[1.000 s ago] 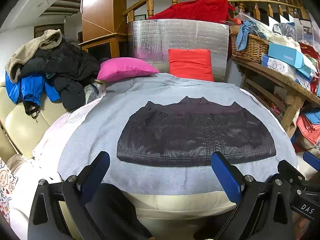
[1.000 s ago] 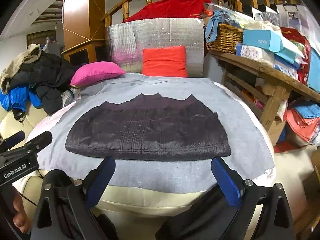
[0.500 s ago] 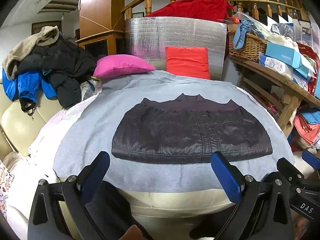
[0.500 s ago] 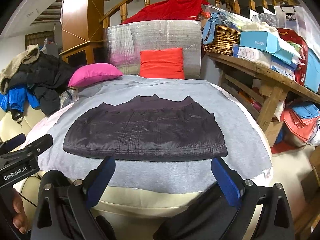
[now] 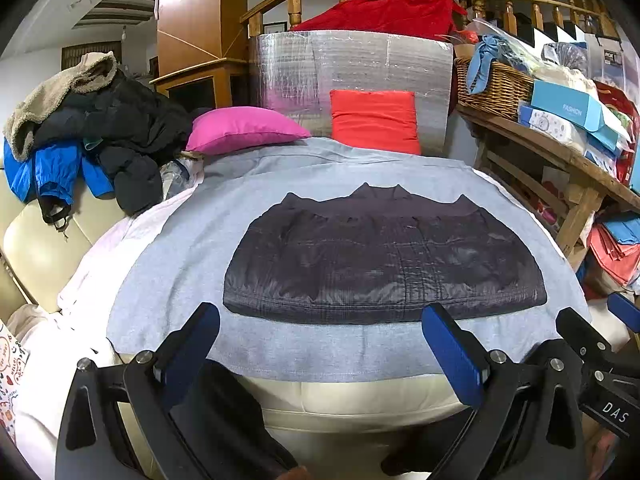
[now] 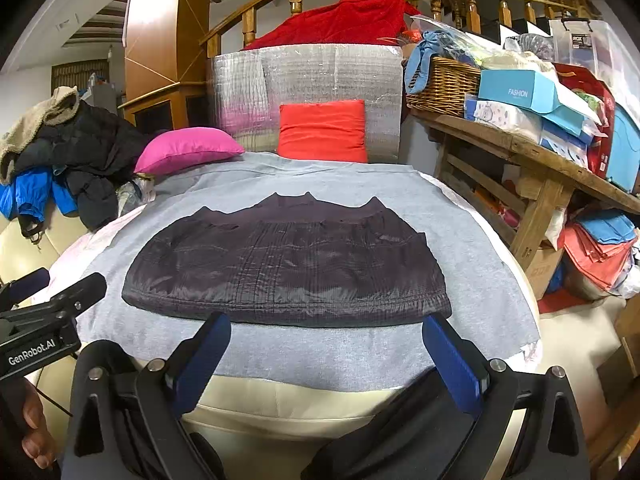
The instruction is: Fold large clothes
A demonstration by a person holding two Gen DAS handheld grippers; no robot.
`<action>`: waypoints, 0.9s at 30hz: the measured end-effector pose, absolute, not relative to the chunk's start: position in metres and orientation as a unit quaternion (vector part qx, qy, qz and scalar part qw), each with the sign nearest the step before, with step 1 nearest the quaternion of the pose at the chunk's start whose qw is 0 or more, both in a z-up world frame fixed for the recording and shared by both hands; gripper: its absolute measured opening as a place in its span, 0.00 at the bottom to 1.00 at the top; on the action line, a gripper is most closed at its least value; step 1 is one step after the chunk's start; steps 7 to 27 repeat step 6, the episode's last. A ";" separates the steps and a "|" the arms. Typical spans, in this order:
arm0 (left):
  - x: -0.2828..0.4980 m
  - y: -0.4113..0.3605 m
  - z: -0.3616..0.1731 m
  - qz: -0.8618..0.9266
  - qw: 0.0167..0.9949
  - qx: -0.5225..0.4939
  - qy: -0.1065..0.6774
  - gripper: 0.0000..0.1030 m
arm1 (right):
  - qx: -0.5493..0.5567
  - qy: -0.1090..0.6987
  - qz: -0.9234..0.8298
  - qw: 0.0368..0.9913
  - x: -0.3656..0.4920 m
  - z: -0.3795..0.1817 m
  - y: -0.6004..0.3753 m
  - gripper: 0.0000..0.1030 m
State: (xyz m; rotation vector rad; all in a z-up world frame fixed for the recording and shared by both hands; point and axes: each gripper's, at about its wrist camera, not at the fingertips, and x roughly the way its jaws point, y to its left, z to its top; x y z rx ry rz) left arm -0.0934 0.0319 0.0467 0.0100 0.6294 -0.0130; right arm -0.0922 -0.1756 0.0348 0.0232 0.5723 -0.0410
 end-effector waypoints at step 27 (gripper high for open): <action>-0.097 0.032 0.048 -0.020 0.954 0.008 0.299 0.98 | 0.012 0.282 -0.020 0.959 -0.092 0.035 -0.176 0.95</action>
